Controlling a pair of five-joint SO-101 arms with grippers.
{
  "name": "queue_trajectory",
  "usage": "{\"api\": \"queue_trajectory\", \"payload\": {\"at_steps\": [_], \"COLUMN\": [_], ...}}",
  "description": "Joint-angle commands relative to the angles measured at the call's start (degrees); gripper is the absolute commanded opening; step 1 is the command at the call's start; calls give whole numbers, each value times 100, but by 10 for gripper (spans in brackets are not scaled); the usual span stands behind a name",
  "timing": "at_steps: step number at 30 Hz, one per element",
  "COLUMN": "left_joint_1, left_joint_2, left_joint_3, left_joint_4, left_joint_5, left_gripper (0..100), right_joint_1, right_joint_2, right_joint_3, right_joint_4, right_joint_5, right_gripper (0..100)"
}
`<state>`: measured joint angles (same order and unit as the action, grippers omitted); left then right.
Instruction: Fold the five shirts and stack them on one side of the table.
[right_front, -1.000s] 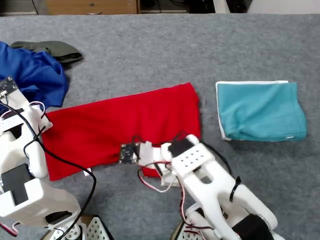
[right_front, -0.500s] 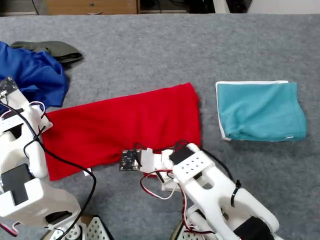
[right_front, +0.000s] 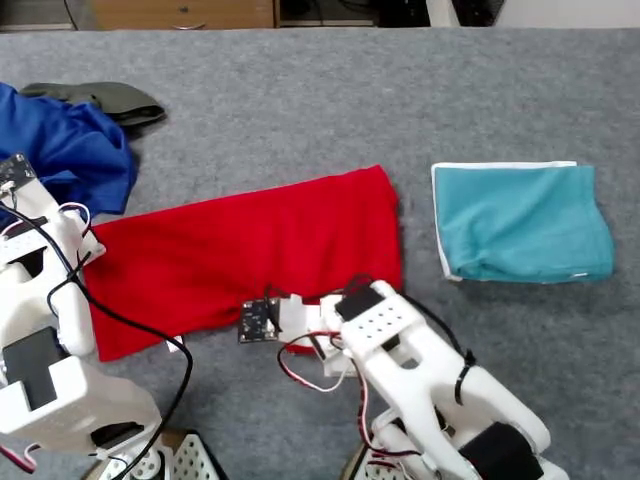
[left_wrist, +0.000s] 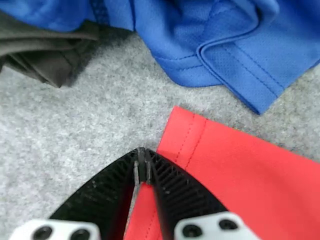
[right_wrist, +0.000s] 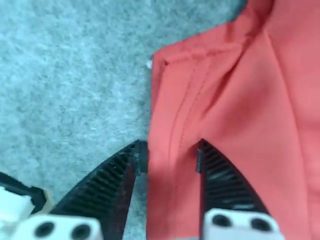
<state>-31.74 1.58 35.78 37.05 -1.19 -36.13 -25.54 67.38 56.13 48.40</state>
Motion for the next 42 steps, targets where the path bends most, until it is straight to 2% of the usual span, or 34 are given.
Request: {"api": "queue_trajectory", "payload": {"at_steps": [1, 6, 10, 13, 17, 27, 42], "left_joint_1": [26, 26, 26, 35, 44, 53, 62], "left_joint_2": [-31, -31, -31, -31, -31, -31, -31], "left_joint_3": [-237, -255, -264, -264, -264, -264, -264], "left_joint_4": [35, 35, 35, 35, 26, 26, 26], "left_joint_5": [-35, -35, -35, -35, -35, -35, -35], "left_gripper": [18, 18, 18, 18, 18, 18, 18], "right_joint_1": [57, 75, 145, 145, 497, 734, 1015], "right_joint_2": [233, 233, 233, 233, 259, 523, 3187], "right_joint_3": [-22, -31, -66, -92, -374, -2220, -5279], "right_joint_4": [-35, -53, -70, -53, -53, 897, 985], "right_joint_5": [70, 35, -70, -79, -44, 378, 1723], "right_gripper": [101, 96, 3, 4, 2, 2, 2]}}
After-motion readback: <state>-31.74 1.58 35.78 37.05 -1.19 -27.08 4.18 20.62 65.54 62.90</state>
